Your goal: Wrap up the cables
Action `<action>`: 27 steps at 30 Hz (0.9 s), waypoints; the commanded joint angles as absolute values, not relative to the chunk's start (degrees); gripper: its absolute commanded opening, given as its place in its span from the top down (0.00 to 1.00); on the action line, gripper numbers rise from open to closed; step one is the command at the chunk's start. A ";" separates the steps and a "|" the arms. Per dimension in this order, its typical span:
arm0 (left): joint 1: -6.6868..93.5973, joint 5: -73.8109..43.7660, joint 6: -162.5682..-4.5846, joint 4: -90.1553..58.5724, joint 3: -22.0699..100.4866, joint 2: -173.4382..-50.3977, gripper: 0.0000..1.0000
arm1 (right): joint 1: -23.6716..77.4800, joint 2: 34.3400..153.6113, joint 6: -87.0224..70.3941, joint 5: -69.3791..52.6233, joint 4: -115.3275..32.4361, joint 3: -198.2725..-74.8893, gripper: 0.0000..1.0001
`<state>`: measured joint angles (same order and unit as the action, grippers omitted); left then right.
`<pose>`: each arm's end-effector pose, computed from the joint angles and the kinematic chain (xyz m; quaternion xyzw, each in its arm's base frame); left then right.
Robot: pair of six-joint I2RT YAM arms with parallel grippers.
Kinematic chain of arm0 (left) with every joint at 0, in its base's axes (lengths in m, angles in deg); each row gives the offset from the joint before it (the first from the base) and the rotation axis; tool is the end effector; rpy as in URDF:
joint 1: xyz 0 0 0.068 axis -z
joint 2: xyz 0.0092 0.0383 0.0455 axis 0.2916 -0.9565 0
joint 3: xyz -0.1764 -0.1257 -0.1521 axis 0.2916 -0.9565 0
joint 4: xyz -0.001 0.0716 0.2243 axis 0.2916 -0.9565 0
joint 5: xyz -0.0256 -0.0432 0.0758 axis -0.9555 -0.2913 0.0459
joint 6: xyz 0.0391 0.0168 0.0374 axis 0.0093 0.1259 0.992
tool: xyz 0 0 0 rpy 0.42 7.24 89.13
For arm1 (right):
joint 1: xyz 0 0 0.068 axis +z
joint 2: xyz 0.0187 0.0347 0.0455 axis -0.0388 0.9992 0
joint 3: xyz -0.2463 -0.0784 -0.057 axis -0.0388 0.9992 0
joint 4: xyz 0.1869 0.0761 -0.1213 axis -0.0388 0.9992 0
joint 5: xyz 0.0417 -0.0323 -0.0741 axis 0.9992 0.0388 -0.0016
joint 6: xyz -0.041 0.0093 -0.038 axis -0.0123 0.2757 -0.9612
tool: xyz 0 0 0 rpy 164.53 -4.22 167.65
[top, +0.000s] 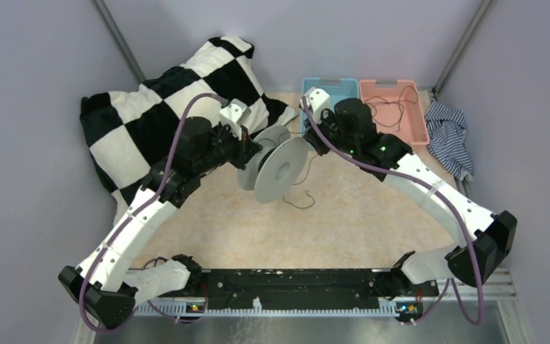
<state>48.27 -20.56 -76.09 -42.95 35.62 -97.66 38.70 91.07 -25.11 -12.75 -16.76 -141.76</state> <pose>0.1756 -0.1178 0.3908 0.2575 0.7620 -0.2706 0.5289 0.2150 0.1894 0.3899 -0.3717 0.7443 0.1708 0.5279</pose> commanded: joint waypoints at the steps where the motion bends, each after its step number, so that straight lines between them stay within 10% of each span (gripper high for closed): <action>1: 48.00 -23.67 -77.47 -39.09 40.34 -94.74 1.00 | 36.33 86.00 -21.17 -9.98 -22.18 -136.47 1.00; 14: 38.43 -31.28 -86.87 -35.56 42.29 -94.84 1.00 | 36.12 77.40 -15.57 -5.91 -31.21 -119.92 0.98; 27: 38.14 -28.11 -85.94 -39.10 49.85 -96.05 1.00 | 36.12 79.80 3.71 -7.72 -60.91 -100.91 0.40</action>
